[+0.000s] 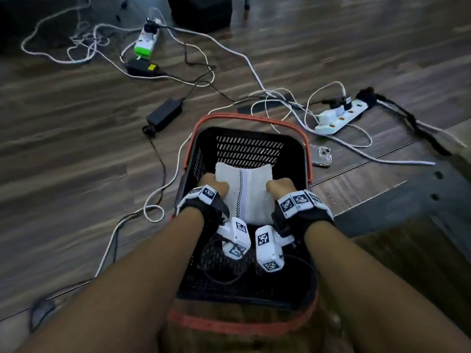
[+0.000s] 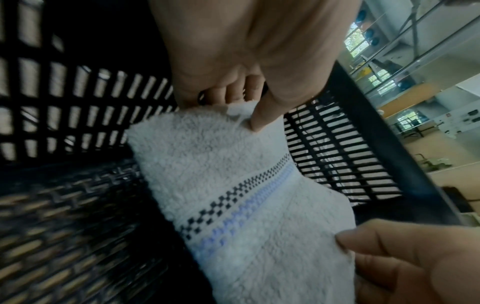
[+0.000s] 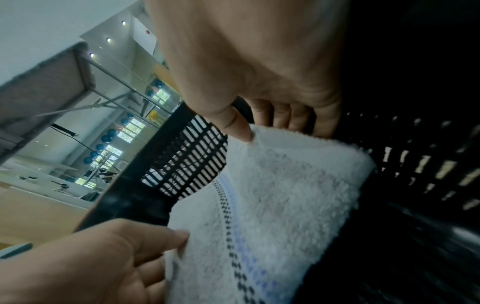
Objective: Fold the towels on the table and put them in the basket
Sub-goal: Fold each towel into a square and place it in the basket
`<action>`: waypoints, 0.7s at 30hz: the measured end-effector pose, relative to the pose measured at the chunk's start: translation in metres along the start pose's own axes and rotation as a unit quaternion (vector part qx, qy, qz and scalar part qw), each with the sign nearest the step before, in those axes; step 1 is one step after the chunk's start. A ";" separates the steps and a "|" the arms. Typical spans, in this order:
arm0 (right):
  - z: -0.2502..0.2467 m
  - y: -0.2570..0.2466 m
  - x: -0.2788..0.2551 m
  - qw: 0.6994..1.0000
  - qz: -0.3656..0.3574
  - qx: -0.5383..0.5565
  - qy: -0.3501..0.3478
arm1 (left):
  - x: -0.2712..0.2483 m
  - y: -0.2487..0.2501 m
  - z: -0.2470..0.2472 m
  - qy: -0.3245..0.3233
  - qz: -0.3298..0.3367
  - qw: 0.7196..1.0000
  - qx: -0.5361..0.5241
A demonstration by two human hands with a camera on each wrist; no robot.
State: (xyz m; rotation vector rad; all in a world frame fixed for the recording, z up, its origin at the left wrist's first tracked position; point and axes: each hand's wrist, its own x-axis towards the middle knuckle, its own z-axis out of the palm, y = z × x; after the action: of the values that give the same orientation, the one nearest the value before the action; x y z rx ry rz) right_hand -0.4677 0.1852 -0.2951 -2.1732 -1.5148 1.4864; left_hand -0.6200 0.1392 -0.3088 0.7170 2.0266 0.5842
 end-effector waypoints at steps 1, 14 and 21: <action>0.004 0.002 0.011 1.000 0.002 -0.001 0.002 | 0.011 -0.001 0.005 0.002 -0.001 1.000 -0.004; 0.047 0.017 0.066 0.998 0.006 0.010 0.057 | 0.069 -0.033 0.047 0.068 0.010 0.997 0.021; 0.079 0.029 0.052 0.931 -0.192 -0.251 0.185 | 0.062 -0.046 0.059 0.131 0.184 0.965 0.134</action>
State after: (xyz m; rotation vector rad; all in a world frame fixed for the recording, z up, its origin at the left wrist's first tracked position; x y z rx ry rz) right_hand -0.5069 0.1780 -0.3862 -2.0426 -2.1657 0.5694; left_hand -0.6087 0.1561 -0.4039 1.2536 2.2601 0.6481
